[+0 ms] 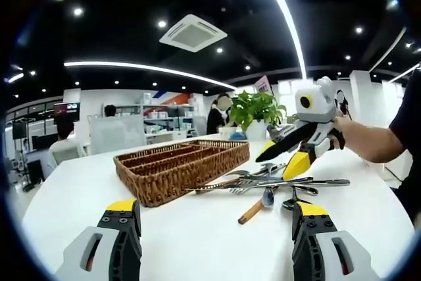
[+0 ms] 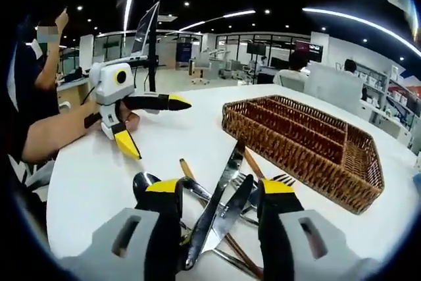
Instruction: Arrange the knives, forks, and spoons in their matching storage slots by inserting each utensil handle-first until every utensil is classified and aligned in the correct compartment
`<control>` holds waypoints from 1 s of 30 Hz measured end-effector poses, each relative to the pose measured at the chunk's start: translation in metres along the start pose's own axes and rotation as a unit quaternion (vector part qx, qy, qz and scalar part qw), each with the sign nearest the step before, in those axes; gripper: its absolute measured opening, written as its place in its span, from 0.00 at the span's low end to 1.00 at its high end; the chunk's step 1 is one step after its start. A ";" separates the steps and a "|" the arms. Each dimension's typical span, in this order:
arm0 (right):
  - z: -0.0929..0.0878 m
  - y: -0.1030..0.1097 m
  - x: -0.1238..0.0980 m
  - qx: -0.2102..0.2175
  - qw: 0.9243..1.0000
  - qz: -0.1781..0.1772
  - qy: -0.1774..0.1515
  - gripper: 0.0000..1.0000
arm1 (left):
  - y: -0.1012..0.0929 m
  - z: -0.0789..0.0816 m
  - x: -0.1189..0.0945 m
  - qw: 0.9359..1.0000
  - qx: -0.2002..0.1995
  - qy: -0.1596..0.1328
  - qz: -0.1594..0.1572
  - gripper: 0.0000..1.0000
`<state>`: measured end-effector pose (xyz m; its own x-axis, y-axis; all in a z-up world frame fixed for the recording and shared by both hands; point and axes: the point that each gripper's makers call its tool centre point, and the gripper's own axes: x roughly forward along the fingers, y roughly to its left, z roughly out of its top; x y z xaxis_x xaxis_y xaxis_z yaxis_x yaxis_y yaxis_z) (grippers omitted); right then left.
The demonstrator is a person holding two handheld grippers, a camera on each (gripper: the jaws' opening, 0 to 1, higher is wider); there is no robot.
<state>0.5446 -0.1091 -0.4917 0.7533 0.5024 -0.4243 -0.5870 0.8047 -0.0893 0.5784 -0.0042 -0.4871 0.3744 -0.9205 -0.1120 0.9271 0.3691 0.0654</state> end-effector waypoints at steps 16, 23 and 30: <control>-0.008 0.003 0.012 0.004 1.000 0.001 0.027 0.36 | 0.002 0.000 0.000 1.000 0.000 0.000 -0.001 1.00; -0.014 0.004 0.017 0.016 0.999 0.004 0.048 0.27 | 0.002 0.000 0.000 1.000 0.000 0.000 -0.001 1.00; -0.016 0.002 0.021 0.022 0.998 0.001 0.058 0.21 | 0.004 0.000 0.000 1.000 -0.002 -0.001 -0.001 1.00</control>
<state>0.5546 -0.1018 -0.5153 0.7113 0.4658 -0.5264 -0.5725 0.8184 -0.0494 0.5820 -0.0030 -0.4869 0.3724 -0.9214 -0.1107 0.9279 0.3676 0.0619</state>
